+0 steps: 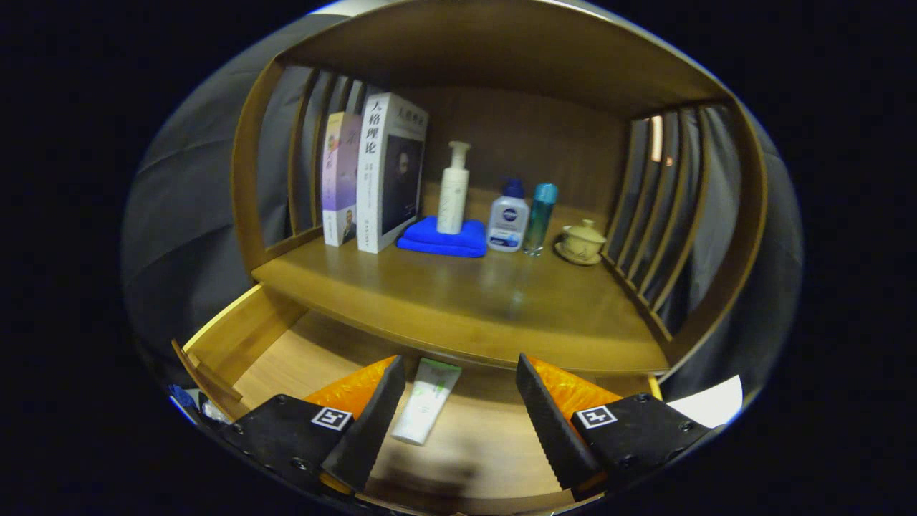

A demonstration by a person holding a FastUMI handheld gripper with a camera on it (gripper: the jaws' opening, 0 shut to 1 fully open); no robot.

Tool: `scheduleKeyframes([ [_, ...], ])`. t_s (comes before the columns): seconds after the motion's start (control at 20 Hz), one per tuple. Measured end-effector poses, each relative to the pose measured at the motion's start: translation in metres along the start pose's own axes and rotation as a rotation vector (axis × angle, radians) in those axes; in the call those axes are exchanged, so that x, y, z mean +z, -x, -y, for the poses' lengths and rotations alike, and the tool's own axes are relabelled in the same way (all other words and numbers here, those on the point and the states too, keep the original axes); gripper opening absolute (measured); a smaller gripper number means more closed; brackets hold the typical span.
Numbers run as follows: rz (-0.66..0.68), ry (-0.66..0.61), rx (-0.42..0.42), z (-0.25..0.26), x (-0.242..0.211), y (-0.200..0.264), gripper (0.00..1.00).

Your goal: Pull open the drawer, take out the items inside it, and place them on the countertop above the cabinet.

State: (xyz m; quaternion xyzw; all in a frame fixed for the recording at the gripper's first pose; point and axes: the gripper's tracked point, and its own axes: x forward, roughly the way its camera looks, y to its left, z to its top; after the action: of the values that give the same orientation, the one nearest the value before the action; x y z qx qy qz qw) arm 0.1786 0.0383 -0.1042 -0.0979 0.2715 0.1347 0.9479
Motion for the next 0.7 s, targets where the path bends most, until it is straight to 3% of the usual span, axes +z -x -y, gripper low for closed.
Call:
scheduleKeyframes([
  [0.2, -0.189, 0.085, 0.06, -0.015, -0.023, -0.028, 0.98],
  [0.3, -0.299, 0.092, 0.129, -0.026, -0.041, -0.031, 0.98],
  [0.45, -0.387, 0.133, 0.118, -0.017, -0.059, -0.037, 0.97],
  [0.7, -0.579, 0.08, 0.126, -0.02, -0.089, -0.049, 0.97],
])
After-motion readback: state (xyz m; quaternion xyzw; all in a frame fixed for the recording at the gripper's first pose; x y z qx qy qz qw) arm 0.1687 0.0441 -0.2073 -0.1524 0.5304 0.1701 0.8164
